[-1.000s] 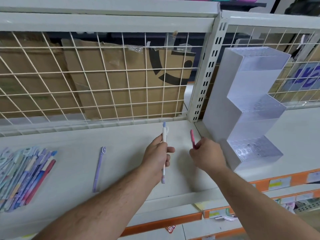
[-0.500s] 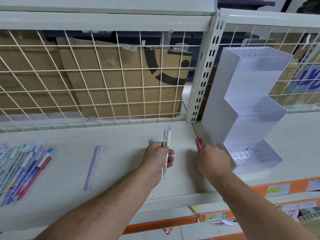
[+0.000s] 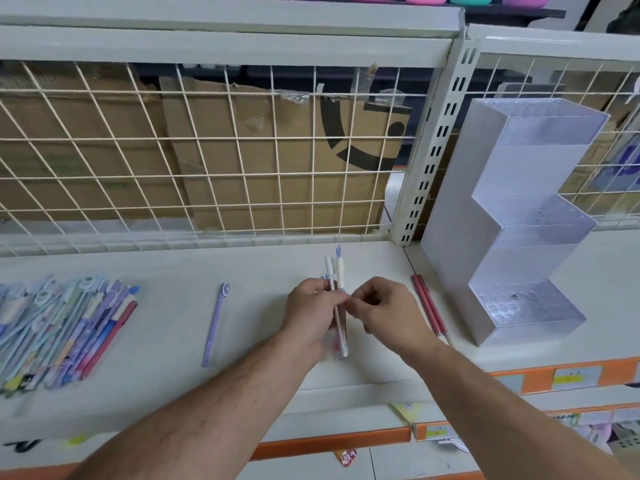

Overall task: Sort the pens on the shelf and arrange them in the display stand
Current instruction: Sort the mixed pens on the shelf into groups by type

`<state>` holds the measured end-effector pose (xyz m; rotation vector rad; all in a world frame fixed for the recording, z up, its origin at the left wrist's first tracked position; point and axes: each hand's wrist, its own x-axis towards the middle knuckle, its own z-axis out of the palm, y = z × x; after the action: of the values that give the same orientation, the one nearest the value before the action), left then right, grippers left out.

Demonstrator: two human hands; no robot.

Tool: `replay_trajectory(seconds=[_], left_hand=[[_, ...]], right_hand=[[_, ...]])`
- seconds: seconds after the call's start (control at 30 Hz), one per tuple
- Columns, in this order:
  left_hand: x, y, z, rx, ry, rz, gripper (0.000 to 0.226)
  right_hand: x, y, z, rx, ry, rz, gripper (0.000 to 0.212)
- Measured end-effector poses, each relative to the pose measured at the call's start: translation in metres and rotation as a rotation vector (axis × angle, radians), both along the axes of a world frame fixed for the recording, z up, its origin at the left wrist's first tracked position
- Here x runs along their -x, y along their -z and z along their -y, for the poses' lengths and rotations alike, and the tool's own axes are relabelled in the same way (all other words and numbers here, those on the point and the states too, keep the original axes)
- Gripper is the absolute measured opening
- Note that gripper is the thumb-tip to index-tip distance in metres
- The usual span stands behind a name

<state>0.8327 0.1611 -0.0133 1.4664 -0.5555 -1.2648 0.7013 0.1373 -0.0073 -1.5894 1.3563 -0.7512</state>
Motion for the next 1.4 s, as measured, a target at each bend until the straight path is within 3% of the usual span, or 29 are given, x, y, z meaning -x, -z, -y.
replay_trajectory(seconds=[0.3,0.57,0.7,1.0,1.2,1.3,1.4], left_hand=[[-0.049,0.002,-0.022,-0.006,0.018,-0.056,0.013],[-0.088,0.015,-0.026,-0.058,0.000,-0.015,0.008],[-0.097,0.020,-0.025,-0.063,0.029,-0.008,0.010],[-0.105,0.022,-0.026,-0.062,0.042,0.025,0.017],[-0.113,0.017,-0.033,-0.042,0.041,0.093,0.017],[-0.127,0.014,-0.041,-0.054,0.023,0.209,0.018],[-0.154,0.016,-0.047,-0.086,-0.026,0.488,0.018]], right_hand=[[-0.050,0.005,-0.017,-0.067,-0.013,-0.019,0.008],[-0.069,0.026,-0.012,0.081,0.050,-0.559,0.006],[-0.072,0.035,-0.014,0.168,0.079,-0.718,0.015],[-0.079,0.032,-0.013,0.114,0.084,-0.743,0.017],[-0.087,0.026,-0.020,0.216,0.076,-0.710,0.024],[-0.104,0.021,-0.023,0.274,0.056,-0.654,0.024],[-0.124,0.020,-0.029,0.322,0.026,-0.612,0.023]])
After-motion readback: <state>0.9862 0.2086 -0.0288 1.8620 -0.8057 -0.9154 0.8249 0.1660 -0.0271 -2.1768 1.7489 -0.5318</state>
